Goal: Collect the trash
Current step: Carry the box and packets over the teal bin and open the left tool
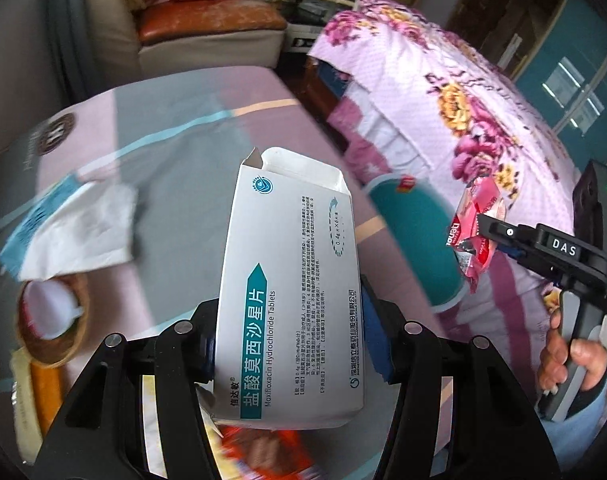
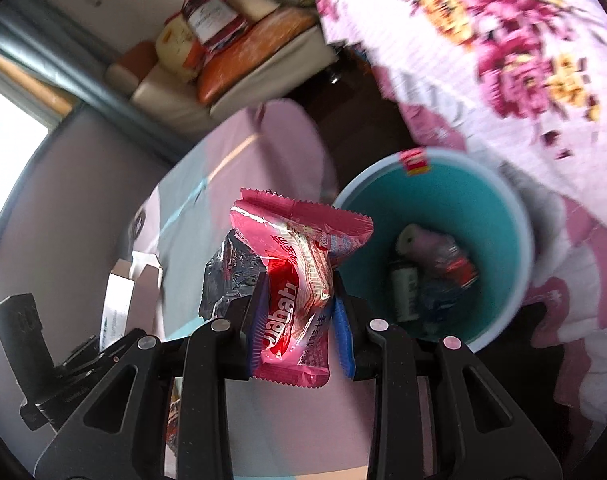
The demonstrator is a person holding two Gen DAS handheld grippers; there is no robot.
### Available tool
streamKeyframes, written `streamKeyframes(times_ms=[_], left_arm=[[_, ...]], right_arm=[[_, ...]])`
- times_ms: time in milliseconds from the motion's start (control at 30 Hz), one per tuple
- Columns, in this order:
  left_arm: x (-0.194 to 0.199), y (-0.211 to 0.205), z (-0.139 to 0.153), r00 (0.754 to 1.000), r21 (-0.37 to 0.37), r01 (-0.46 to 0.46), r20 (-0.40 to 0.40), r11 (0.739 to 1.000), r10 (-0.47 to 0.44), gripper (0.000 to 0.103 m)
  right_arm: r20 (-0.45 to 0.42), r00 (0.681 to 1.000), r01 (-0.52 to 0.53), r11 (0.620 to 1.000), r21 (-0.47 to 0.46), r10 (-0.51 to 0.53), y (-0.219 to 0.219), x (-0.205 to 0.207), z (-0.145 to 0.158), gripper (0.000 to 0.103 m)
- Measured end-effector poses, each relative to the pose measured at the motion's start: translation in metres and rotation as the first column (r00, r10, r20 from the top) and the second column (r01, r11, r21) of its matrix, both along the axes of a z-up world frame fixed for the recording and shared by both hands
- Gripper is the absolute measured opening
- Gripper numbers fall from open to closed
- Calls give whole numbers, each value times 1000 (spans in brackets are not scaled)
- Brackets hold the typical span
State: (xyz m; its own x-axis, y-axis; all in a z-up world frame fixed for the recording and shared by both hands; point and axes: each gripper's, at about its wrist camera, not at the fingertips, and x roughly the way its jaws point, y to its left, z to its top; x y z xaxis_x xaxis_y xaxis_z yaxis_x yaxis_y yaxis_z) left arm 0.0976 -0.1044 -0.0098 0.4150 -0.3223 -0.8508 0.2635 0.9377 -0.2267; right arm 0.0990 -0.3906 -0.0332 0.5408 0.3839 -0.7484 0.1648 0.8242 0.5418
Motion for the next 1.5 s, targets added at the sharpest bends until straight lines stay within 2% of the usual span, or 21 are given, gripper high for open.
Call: streamKeyframes(times_ms=[333,600,933,1067,1100,1500], left_arm=[[20,-98,-7,987,-2,161,-14,987,-161,57],[30,-144,-27,970,20,239,-47,971,-237,57],[39,-165,-41,960,32,273,-75,962,-270,59],[38,-164,-39,964,28,260,-59,965,-258,83],[38,-163,-38,967,32,252,-51,967,-250,85],[34,-140,-36,978,10,201,-65,980,-200,90]], right_arm=[[5,995,103,995,-3,-103,-56,-9,-2,29],[-10,989,146,989,-12,-146,-79,-6,-8,29],[-37,985,170,985,-22,-171,-91,-3,-18,29],[-45,984,174,984,-28,-175,-92,-2,-20,29],[-48,984,173,984,-29,-174,-92,-1,-21,29],[-58,986,156,987,-49,-159,-82,5,-20,28]])
